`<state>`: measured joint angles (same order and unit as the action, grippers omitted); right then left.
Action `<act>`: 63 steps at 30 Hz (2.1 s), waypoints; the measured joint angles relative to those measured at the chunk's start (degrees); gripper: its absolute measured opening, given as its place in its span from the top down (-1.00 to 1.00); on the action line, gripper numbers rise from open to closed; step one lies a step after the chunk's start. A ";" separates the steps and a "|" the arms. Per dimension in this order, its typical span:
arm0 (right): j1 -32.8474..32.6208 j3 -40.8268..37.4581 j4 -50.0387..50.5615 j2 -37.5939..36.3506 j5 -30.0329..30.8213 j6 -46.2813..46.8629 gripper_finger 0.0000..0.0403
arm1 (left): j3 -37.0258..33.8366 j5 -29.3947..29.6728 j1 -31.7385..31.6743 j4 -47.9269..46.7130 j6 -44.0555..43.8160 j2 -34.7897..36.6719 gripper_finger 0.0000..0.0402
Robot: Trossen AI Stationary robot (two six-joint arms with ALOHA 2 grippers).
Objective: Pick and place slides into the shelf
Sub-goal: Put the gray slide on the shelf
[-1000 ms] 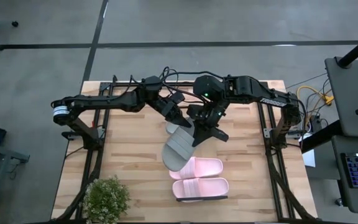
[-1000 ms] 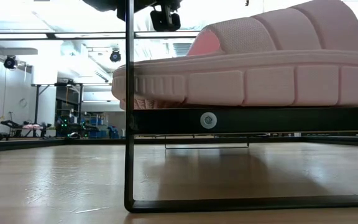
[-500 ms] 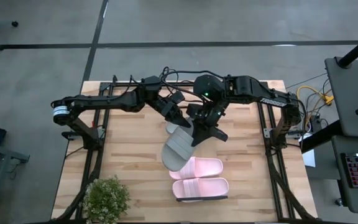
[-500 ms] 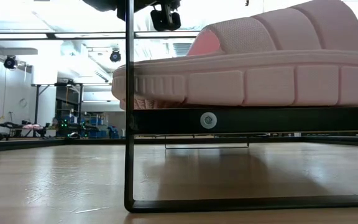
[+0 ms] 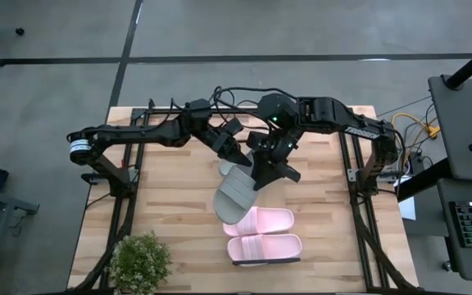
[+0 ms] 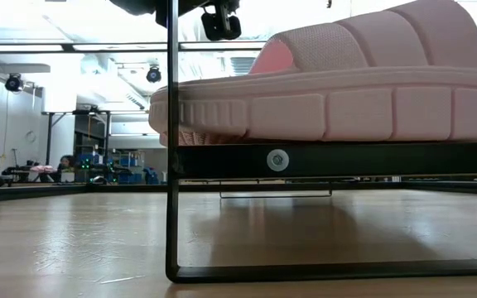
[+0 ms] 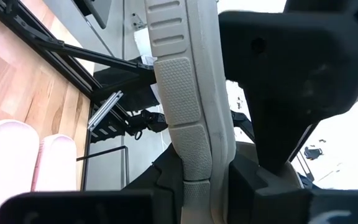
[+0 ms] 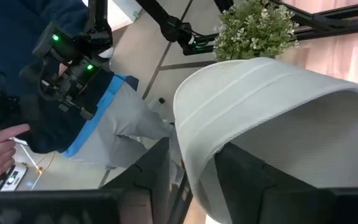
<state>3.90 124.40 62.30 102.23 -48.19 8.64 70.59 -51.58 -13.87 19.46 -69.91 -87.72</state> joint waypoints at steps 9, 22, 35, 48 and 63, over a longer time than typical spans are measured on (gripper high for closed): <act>1.81 0.00 0.40 -0.92 3.21 -0.54 0.32 | 0.00 1.41 -0.07 -0.42 0.28 0.55 0.74; 6.45 -0.02 0.55 -6.37 19.98 0.71 0.32 | -0.02 5.05 -0.04 -3.09 3.44 0.68 0.74; 7.04 -0.02 0.94 -9.20 32.40 6.01 0.32 | -0.15 14.89 -0.63 -10.12 9.99 3.40 0.74; 7.92 -0.02 0.90 -10.92 41.45 14.34 0.32 | -0.15 28.30 -0.76 -22.77 18.93 9.58 0.74; 7.87 -2.57 -0.79 -12.94 45.47 21.46 0.32 | -2.10 46.02 -0.76 -26.57 21.64 17.22 0.75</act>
<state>11.77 121.83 61.51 89.29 -2.72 30.10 68.49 -5.56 -14.63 -7.11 -48.27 -70.50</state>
